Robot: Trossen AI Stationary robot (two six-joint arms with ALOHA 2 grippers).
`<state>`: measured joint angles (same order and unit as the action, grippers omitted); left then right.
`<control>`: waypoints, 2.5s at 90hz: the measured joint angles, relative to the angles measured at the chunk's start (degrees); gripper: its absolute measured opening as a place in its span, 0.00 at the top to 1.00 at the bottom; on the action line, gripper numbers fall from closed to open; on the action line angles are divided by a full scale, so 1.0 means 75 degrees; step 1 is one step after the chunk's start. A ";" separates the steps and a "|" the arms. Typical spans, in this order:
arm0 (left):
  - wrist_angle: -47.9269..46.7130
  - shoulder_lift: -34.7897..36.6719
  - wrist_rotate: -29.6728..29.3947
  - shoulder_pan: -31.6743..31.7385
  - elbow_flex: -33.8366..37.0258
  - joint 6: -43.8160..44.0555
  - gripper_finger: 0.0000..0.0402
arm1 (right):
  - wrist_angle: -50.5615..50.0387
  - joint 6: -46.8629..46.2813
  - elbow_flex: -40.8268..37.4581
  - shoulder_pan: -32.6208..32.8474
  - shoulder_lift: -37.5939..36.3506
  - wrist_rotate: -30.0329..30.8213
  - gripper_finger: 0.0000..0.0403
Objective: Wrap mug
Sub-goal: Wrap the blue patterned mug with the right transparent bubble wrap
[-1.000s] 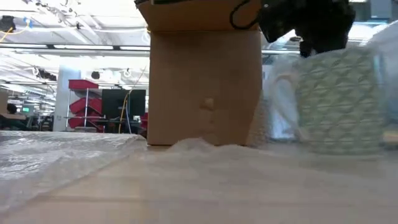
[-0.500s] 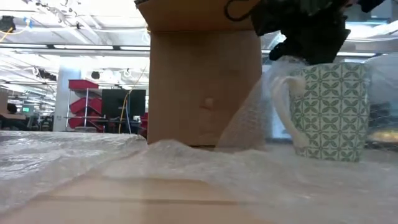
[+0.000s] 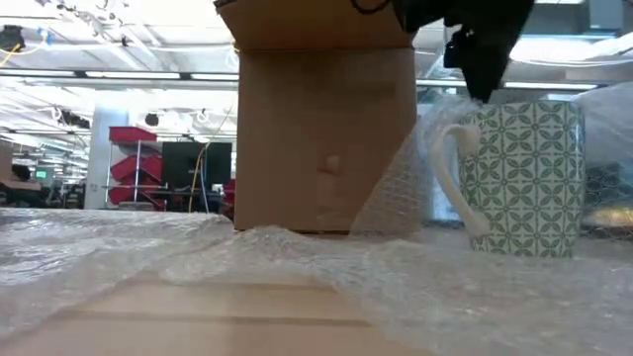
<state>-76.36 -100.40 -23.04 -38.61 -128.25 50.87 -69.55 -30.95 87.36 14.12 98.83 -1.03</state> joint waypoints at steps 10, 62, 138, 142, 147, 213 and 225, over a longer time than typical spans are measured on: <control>0.0000 0.0000 -0.0037 0.0003 0.0000 -0.0041 0.67 | 0.0637 -0.0551 -0.0233 0.0145 0.0025 0.0183 0.72; -0.0007 0.0000 -0.0040 0.0003 0.0003 -0.0239 0.67 | 0.2161 -0.2694 -0.2149 0.0651 0.0086 0.0125 1.00; -0.0005 0.0000 -0.0033 -0.0096 0.0003 -0.0286 0.67 | 0.0459 -0.2980 -0.1978 0.0447 -0.0149 -0.0488 0.46; -0.0003 0.0000 -0.0033 -0.0096 0.0003 -0.0282 0.67 | 0.0897 -0.3020 -0.2214 0.0447 -0.0149 -0.0483 0.47; -0.0002 0.0000 -0.0033 -0.0096 0.0002 -0.0278 0.67 | 0.1407 -0.3027 -0.2447 0.0447 -0.0152 -0.0482 0.51; -0.0003 0.0000 -0.0042 0.0099 0.0003 0.0108 0.67 | 0.1902 0.0818 -0.2484 -0.0580 -0.0134 -0.0227 0.71; -0.0004 0.0000 -0.0049 0.0099 0.0003 0.0114 0.67 | 0.1335 0.1159 -0.1924 -0.0611 -0.0131 -0.0223 0.61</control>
<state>-76.39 -100.40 -23.41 -37.87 -128.22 51.72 -59.54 -22.26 72.93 9.54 97.84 -2.70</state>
